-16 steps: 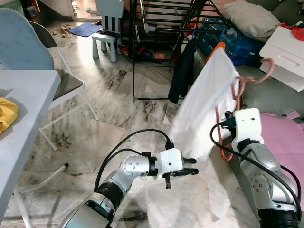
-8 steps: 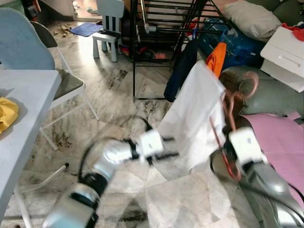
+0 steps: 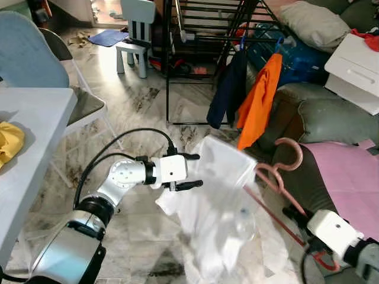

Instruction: Hang hanger

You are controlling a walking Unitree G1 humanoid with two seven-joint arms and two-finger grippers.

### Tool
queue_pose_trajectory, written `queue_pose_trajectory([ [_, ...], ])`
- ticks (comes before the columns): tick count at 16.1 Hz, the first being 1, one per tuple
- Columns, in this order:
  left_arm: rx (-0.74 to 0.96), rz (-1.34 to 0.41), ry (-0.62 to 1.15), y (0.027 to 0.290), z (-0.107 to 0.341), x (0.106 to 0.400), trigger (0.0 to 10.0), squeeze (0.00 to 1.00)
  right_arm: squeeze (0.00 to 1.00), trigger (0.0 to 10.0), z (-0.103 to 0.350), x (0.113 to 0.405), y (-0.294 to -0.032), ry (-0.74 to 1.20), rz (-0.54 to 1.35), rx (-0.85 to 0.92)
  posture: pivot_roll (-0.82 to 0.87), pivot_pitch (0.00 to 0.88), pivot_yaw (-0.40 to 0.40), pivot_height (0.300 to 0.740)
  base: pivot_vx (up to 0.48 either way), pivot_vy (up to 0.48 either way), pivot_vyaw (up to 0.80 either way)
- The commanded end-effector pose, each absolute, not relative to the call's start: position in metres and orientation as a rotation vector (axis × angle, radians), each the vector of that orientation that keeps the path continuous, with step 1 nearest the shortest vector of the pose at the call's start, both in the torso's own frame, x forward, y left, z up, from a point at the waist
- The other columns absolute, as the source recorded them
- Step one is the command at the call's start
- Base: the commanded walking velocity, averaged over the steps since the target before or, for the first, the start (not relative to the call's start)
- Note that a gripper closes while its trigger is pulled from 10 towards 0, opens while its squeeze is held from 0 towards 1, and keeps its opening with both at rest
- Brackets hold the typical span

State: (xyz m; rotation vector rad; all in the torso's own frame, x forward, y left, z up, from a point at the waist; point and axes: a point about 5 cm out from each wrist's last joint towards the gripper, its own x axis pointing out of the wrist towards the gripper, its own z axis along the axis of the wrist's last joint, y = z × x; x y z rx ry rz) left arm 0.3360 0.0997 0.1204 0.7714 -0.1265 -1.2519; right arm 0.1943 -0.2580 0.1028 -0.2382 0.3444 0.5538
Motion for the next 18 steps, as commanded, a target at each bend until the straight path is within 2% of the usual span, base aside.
queue_pose_trajectory([
  [1,0.821,-1.271,-0.145,0.095,0.123,0.337,10.0,1.00,0.00,10.0,0.123,0.197,-0.260,0.271,0.604,-0.273,0.04,0.000,-0.063,0.740,0.000,0.000,0.00],
  [3,0.860,-1.278,-0.158,0.090,0.123,0.337,10.0,1.00,0.00,10.0,0.131,0.193,-0.254,0.294,0.748,-0.300,0.04,0.000,-0.064,0.740,0.000,0.000,0.00],
  [5,0.877,-1.287,-0.153,0.088,0.122,0.338,10.0,1.00,0.00,10.0,0.133,0.191,-0.252,0.314,0.803,-0.324,0.04,0.000,-0.064,0.740,0.000,0.000,0.00],
  [6,0.898,-1.296,-0.152,0.086,0.123,0.338,10.0,0.00,0.00,10.0,0.137,0.190,-0.251,0.321,0.860,-0.348,0.04,0.000,-0.063,0.740,0.000,0.000,0.00],
  [13,0.930,-1.333,-0.084,0.083,0.130,0.346,10.0,0.00,0.00,10.0,0.138,0.194,-0.253,0.291,0.900,-0.580,0.04,0.000,-0.050,0.740,0.000,0.000,0.00],
  [14,0.935,-1.367,-0.047,0.084,0.129,0.345,1.1,0.00,0.00,10.0,0.139,0.196,-0.251,0.269,0.898,-0.591,0.04,0.000,-0.049,0.740,0.000,0.000,0.00],
  [15,0.944,-1.390,-0.016,0.085,0.128,0.345,0.0,0.00,0.00,10.0,0.141,0.198,-0.248,0.243,0.895,-0.598,0.04,0.000,-0.047,0.740,0.000,0.000,0.00],
  [18,0.957,-1.390,0.025,0.083,0.127,0.347,0.0,0.00,0.00,10.0,0.144,0.204,-0.245,0.180,0.871,-0.634,0.04,0.000,-0.043,0.740,0.000,0.000,0.00],
])
